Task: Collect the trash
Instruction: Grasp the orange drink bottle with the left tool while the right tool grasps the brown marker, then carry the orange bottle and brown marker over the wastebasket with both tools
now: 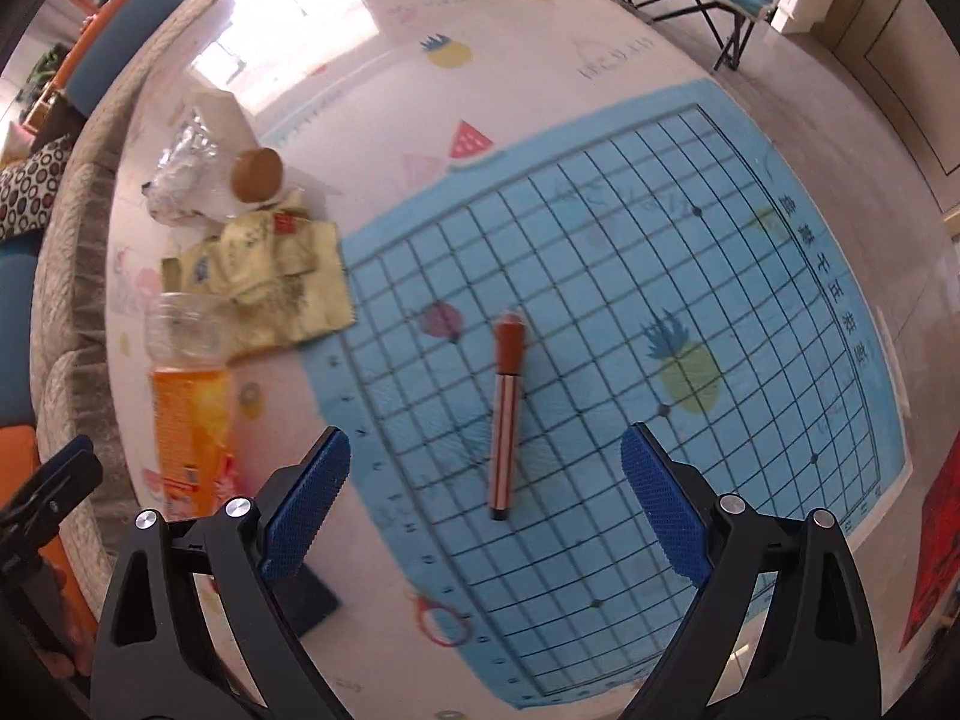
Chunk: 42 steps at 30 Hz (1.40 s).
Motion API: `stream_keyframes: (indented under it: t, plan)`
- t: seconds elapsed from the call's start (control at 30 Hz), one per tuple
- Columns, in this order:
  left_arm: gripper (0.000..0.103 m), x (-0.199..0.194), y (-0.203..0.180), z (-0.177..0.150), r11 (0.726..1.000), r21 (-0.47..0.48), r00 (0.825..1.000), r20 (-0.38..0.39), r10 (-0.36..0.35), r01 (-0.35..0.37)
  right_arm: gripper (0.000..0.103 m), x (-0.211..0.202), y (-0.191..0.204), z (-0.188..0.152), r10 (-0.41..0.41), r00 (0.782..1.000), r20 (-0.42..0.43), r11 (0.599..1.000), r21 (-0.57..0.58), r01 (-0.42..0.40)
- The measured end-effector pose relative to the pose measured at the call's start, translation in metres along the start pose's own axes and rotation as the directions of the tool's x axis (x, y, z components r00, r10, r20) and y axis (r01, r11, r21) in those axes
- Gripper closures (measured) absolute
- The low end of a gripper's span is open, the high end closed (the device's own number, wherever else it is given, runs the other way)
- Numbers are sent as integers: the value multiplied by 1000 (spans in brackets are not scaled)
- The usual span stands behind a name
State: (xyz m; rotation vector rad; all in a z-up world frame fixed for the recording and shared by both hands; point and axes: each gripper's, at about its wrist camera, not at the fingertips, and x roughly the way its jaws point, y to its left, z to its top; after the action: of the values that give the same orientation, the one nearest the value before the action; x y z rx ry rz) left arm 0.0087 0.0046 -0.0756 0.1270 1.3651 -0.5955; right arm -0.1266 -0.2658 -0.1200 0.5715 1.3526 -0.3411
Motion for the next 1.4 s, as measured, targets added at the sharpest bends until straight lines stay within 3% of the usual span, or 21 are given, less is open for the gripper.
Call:
stream_keyframes:
  t: [0.2, 0.27, 0.3, 0.33, 0.47, 0.77, 0.8, 0.83, 0.87, 1.03, 1.2, 1.4]
  plan:
    - [7, 33, -11, 4, 1000, -10, 1000, -31, -1, 1, 13, 20, -5, 1, -2, 1000, -4, 1000, -17, 2]
    - [7, 44, -12, 7, 1000, -6, 999, -43, 13, -14, 17, 24, -3, 1, -19, 1000, -2, 1000, -25, 18]
    - [7, 50, -12, 8, 1000, -7, 999, -49, 18, -18, 26, 28, -3, 2, -29, 1000, -3, 999, -27, 29]
    - [7, 54, -13, 8, 1000, -7, 998, -52, 18, -18, 28, 31, -3, 2, -30, 1000, -4, 999, -25, 30]
    - [7, 67, -14, 9, 999, -5, 998, -48, 34, -35, 28, 42, -2, 0, -41, 999, -5, 999, -26, 41]
    - [37, 90, -19, -6, 995, 56, 994, -68, 90, -86, 46, 55, 8, -14, -97, 995, 27, 992, -74, 99]
    - [46, 89, -22, -7, 994, 69, 993, -73, 88, -83, 58, 55, 7, -15, -115, 993, 31, 990, -79, 117]
    - [48, 87, -23, -7, 994, 75, 994, -70, 85, -80, 80, 53, 6, -17, -108, 994, 34, 991, -78, 111]
    - [48, 84, -24, -7, 994, 73, 994, -69, 84, -79, 91, 53, 3, -18, -98, 995, 30, 992, -76, 100]
    - [48, 63, -27, -7, 995, 75, 997, -46, 61, -58, 91, 51, -3, -21, -55, 998, -4, 995, -81, 55]
    - [48, 19, -23, 2, 998, 64, 1000, 16, 13, -14, 91, 20, 0, -17, 17, 1000, 17, 996, -88, -15]
    - [48, -28, -2, 9, 1000, 27, 997, 78, -5, 3, 91, -25, 34, 1, 125, 990, 60, 982, -153, -114]
